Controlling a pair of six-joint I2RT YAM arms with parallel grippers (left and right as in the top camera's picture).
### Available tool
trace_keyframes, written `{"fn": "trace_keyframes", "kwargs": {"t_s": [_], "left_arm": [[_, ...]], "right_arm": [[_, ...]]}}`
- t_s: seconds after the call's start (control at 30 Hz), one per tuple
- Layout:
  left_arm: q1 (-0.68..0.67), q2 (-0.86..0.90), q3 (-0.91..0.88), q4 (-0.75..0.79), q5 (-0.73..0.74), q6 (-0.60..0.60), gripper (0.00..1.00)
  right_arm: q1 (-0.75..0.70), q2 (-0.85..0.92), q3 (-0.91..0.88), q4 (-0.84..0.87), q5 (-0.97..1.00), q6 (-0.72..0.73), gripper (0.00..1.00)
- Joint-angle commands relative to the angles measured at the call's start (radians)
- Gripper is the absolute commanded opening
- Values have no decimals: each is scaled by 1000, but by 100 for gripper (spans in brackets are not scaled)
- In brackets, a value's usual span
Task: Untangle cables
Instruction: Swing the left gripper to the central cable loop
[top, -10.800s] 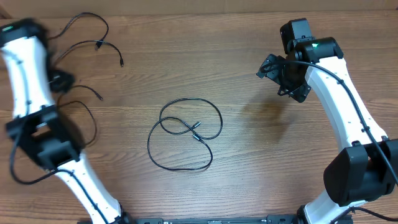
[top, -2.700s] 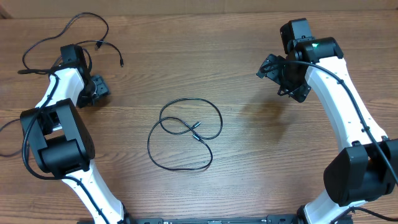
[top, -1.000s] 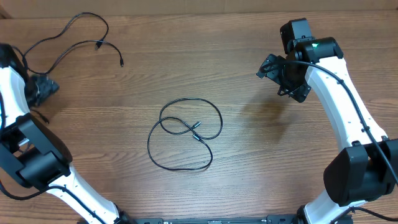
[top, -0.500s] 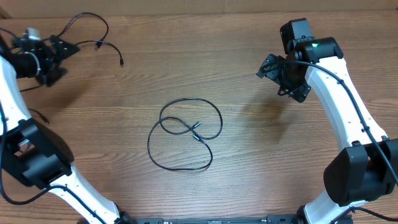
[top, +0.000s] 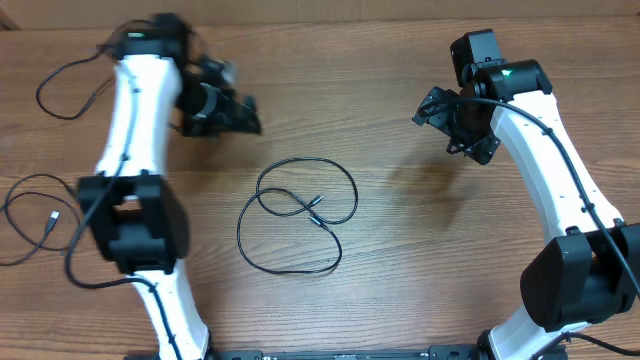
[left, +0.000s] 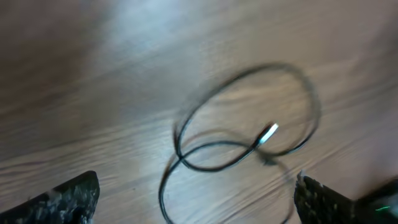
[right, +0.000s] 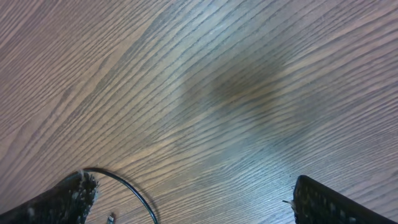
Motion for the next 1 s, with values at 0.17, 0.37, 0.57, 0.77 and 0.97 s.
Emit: {"fn": "trace_keyframes", "kwargs": {"t_s": [0.17,0.37,0.57,0.77,0.97], "left_arm": [[-266,13,-107,27,-176,-25,99],[-382,13,-180,109,-176,-27,99],[-446,13,-233,115,-240,64,99],[-454,13,-271,108,-274,239,94],[-453,13,-378,147,-272,490,94]], "right_arm": [[-3,-1,-2,2,-1,-4,100],[-2,-1,-2,2,-1,-4,100],[-2,-1,-2,2,-1,-4,100],[-2,-1,-2,2,-1,-4,100],[-2,-1,-2,2,-1,-4,100]]}}
